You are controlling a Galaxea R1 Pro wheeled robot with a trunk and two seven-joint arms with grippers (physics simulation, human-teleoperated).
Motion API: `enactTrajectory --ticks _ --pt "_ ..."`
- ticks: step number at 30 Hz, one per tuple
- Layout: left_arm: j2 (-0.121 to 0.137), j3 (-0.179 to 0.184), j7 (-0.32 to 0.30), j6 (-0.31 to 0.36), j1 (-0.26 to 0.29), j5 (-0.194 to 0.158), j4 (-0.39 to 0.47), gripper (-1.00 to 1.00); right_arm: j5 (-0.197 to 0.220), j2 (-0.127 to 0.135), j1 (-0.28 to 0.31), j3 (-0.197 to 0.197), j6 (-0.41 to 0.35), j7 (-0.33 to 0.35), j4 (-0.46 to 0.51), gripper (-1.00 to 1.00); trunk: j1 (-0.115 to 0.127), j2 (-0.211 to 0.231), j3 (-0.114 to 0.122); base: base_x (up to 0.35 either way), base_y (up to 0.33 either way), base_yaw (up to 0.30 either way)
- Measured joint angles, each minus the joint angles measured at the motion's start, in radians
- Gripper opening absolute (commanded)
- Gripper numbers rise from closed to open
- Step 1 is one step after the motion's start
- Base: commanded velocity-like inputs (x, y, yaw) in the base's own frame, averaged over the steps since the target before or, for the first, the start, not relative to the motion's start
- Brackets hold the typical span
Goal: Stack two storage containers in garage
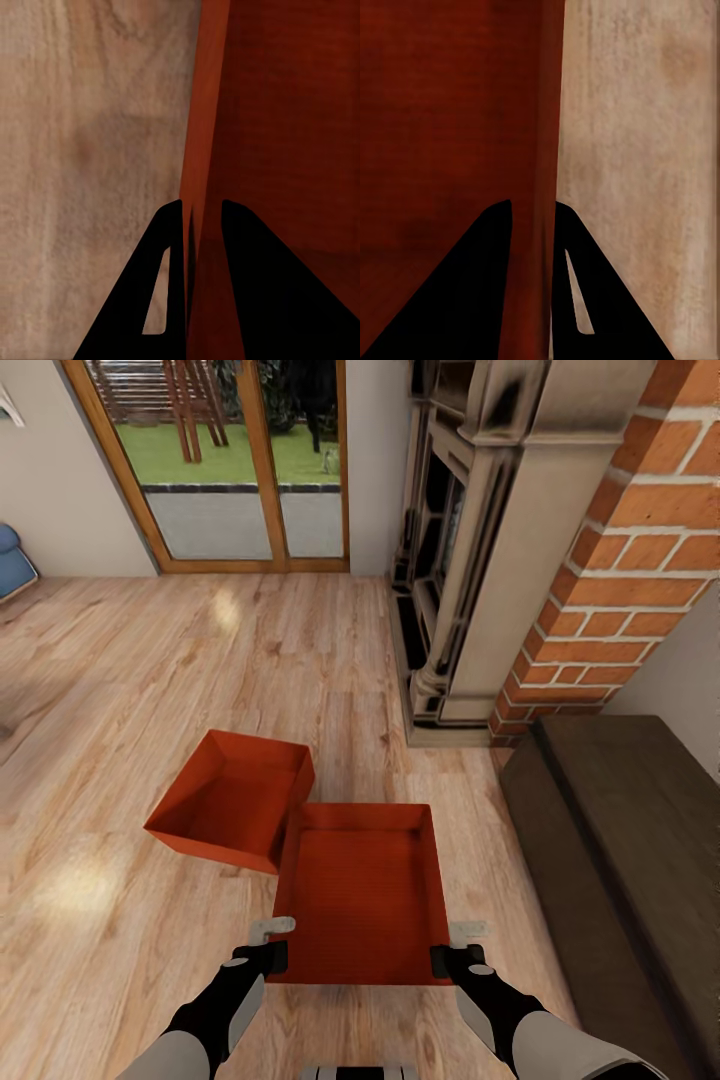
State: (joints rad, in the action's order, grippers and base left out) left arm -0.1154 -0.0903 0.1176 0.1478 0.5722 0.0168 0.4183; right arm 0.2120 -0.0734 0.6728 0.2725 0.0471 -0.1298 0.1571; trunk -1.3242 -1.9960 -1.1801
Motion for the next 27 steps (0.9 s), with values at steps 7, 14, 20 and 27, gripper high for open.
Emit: enactTrajectory --ticks 7,14,20,27 --pt "0.0 0.0 0.0 0.0 0.0 -0.001 0.0 -1.0 -0.001 0.0 0.0 0.0 -0.001 0.0 0.0 -1.0 0.027 0.049 0.022 0.0 0.0 0.0" --pt "0.001 -0.001 -0.001 0.0 0.0 -0.001 -0.001 -1.0 -0.003 -0.001 0.0 -0.001 -0.003 -0.002 0.001 -1.0 0.054 0.098 0.044 0.0 0.0 0.0" --pt "0.005 -0.001 -0.006 0.0 0.0 -0.001 -0.001 -1.0 -0.003 -0.004 0.0 -0.001 -0.003 -0.005 0.001 -1.0 0.077 0.14 0.063 0.0 0.0 0.0" --pt "0.004 -0.002 -0.005 0.0 0.0 -0.001 -0.001 -1.0 -0.003 -0.003 0.001 0.0 -0.003 -0.003 0.001 -1.0 0.104 0.189 0.085 0.0 0.0 0.0"
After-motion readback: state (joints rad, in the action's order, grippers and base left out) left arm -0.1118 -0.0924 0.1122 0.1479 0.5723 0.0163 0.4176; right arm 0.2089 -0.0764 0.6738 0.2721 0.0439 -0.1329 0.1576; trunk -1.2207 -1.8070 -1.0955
